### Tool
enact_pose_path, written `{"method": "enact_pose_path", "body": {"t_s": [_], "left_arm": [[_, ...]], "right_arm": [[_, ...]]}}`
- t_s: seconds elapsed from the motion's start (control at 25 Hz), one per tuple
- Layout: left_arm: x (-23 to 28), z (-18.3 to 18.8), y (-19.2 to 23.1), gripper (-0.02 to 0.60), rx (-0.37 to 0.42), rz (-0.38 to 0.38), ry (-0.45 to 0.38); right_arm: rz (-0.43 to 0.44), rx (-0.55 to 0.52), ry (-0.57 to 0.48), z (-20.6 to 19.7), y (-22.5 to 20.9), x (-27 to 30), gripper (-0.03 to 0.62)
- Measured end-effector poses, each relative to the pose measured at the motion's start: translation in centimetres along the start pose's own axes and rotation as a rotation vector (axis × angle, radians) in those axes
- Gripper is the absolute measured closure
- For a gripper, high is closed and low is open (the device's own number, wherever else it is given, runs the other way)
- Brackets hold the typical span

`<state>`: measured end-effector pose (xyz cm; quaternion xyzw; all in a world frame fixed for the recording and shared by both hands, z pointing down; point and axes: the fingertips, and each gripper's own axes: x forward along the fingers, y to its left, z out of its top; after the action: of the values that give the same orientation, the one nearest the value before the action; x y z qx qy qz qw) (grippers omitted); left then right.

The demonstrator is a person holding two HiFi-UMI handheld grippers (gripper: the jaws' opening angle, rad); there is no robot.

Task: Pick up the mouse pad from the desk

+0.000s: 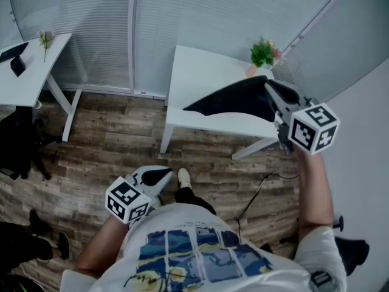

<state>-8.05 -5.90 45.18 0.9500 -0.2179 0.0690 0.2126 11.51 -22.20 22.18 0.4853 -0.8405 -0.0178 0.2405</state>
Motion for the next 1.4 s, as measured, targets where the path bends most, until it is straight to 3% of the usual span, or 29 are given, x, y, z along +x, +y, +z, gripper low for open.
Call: {"method": "enact_pose_path", "body": {"t_s": [1.4], "left_arm": [[1.3, -0.3, -0.6, 0.580, -0.005, -0.016, 0.019]], "right_arm": [[-0.049, 0.030, -0.020, -1.2, -1.7, -2.2, 0.569]]}}
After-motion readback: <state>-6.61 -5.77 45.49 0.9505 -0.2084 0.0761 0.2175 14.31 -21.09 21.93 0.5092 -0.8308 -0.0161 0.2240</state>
